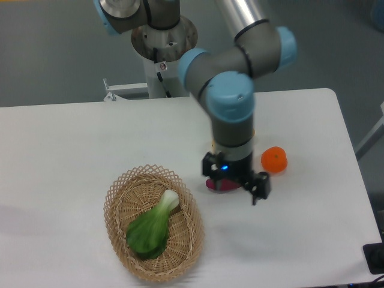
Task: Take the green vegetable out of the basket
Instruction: 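Move the gripper from beside the tangerine over to the wicker basket, then lower the gripper onto the bok choy stem and close on it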
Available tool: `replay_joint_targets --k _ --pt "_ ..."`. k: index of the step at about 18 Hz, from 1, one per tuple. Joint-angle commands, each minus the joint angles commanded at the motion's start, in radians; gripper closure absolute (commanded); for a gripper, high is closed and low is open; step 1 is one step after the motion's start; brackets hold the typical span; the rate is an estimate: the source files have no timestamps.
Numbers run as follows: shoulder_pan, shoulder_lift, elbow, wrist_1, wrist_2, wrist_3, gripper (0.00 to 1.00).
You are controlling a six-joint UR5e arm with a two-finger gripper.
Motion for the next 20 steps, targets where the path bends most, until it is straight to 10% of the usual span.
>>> replay_joint_targets --k 7,20 --pt "-0.111 0.031 -0.155 0.006 0.057 -0.057 0.00" --pt "-0.129 -0.052 -0.161 0.064 0.058 -0.028 0.00"
